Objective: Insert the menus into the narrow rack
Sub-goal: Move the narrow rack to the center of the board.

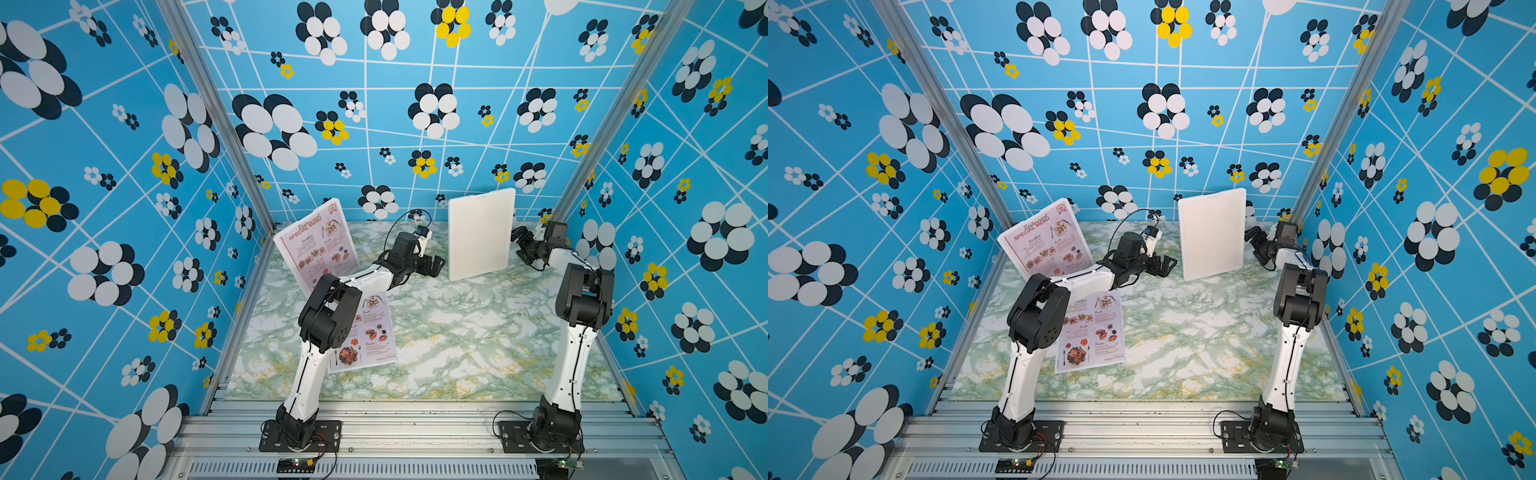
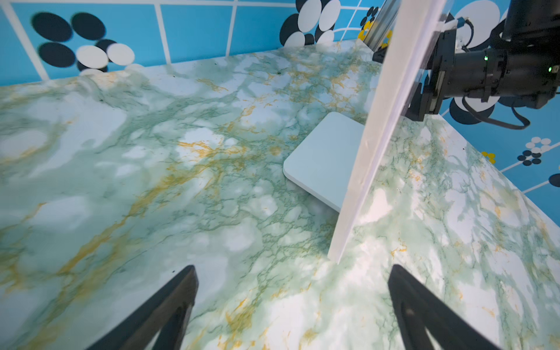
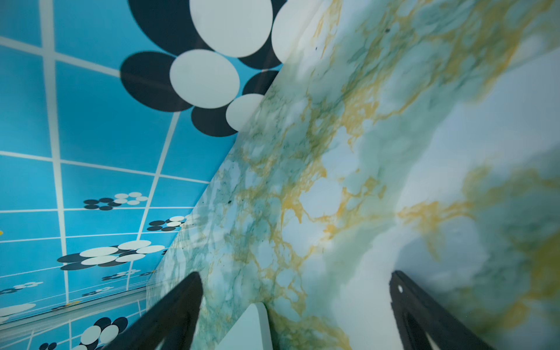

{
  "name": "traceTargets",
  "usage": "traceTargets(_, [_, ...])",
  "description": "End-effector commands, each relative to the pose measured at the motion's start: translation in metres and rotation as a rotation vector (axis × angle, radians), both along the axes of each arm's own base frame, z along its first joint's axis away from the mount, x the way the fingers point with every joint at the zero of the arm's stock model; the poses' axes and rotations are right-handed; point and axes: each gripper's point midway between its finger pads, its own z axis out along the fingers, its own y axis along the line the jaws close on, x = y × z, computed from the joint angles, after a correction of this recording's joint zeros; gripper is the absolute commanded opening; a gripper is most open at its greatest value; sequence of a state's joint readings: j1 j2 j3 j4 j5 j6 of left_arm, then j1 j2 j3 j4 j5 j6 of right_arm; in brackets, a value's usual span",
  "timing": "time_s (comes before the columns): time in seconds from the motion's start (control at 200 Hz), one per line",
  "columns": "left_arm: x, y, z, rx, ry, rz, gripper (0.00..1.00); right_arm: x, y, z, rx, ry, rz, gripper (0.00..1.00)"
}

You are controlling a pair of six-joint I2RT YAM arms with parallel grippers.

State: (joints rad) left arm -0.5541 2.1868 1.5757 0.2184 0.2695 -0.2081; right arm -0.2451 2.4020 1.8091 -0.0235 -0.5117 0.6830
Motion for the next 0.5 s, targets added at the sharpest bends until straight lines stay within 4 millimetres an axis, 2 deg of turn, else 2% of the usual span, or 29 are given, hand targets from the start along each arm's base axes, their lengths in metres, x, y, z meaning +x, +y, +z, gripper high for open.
traceTargets(0.0, [-0.005,0.004,0.042,-0.020,-0.108,-0.006,0.99,-0.014,0.032,0.000,0.003,0.008,0.065,0.99])
traceTargets(0.195, [-0.014,0.014,0.044,-0.045,-0.140,-0.024,0.99,-0.029,0.066,0.003,-0.031,0.026,0.123,0.99])
traceTargets(0.345, [-0.010,0.021,0.055,-0.137,-0.180,-0.099,1.00,-0.034,0.060,0.018,-0.043,0.026,0.090,0.99])
traceTargets(0.495, [-0.006,0.017,0.067,-0.185,-0.223,-0.191,1.00,-0.019,0.054,0.039,-0.054,0.024,0.077,0.99])
